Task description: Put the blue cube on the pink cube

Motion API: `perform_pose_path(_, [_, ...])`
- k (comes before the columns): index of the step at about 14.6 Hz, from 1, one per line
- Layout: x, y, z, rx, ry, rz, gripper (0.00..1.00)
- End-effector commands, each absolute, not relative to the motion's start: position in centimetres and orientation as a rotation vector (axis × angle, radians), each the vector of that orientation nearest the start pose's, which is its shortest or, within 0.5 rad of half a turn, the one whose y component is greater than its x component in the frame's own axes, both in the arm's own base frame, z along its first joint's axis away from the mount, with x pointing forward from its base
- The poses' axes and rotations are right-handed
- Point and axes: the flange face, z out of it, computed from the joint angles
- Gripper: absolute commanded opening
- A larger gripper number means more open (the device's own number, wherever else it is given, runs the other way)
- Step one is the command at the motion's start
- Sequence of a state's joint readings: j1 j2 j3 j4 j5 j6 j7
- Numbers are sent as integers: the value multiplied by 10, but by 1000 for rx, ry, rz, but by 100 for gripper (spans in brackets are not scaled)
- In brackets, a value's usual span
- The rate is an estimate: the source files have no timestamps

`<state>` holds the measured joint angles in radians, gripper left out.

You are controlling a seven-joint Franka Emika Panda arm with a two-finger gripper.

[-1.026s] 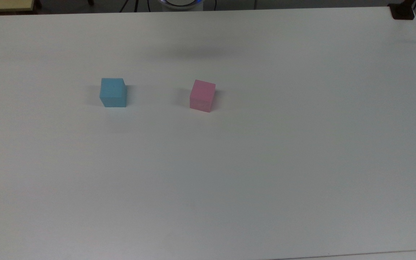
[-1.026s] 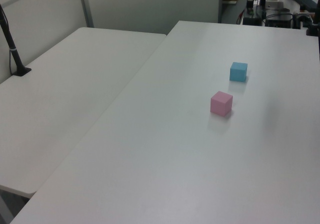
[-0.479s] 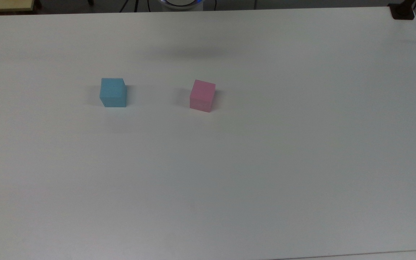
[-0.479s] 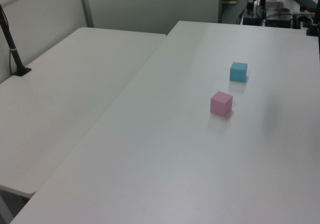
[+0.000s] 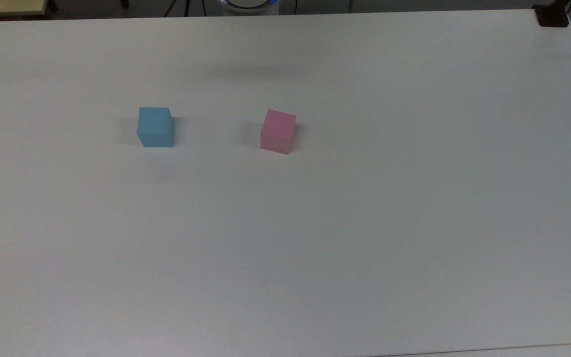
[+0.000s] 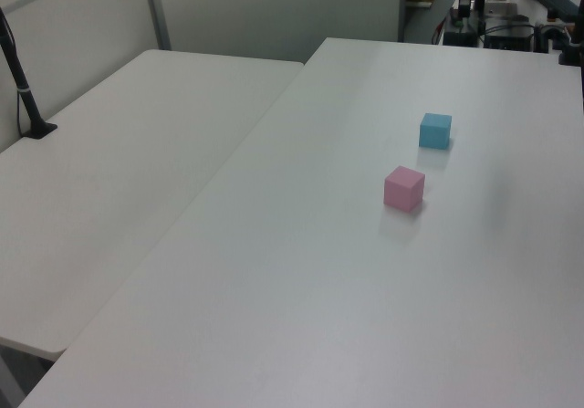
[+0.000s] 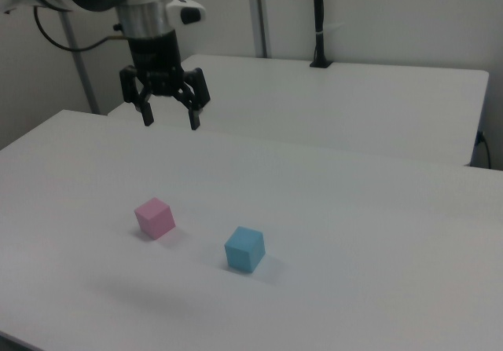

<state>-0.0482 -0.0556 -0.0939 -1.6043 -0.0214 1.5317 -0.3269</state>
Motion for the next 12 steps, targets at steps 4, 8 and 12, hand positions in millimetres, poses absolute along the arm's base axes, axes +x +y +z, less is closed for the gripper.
perform_pose_path(4, [536,-153,566,-3133,-406,-16,100])
perform_pose_path(8, [549,-164,478,-3148,-377,-47,100])
perform_pose_path(12, [553,-167,417,-3158,-326,-23,100])
